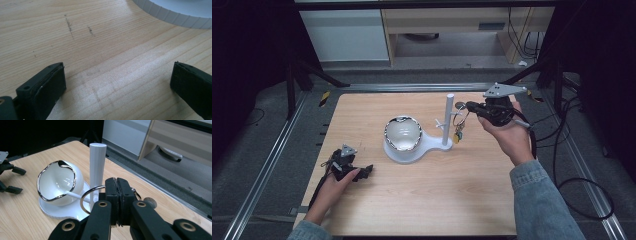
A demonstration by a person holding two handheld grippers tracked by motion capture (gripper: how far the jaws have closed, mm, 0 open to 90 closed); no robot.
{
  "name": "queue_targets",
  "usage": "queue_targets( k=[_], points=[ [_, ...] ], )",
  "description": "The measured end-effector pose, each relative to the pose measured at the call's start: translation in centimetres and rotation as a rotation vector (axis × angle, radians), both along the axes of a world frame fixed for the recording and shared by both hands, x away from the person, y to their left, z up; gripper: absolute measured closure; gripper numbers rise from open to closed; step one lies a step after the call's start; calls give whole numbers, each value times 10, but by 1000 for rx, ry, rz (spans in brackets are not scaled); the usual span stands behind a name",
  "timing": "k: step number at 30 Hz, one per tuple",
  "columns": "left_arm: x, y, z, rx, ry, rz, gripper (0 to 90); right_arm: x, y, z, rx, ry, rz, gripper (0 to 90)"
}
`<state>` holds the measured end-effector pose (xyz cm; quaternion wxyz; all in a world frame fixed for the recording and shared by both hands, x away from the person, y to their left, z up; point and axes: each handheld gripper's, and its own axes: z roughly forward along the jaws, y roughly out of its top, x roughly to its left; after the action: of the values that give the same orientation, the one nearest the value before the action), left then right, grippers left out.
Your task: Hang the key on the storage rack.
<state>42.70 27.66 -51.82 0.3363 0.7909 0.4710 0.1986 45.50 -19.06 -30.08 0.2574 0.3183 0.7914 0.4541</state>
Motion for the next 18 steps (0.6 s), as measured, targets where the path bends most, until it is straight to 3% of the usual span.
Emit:
queue_targets(
  k=[18],
  points=[
    [0, 0, 0, -1, 0, 0, 0, 16, -2, -14, 30, 63, 22, 888]
  ],
)
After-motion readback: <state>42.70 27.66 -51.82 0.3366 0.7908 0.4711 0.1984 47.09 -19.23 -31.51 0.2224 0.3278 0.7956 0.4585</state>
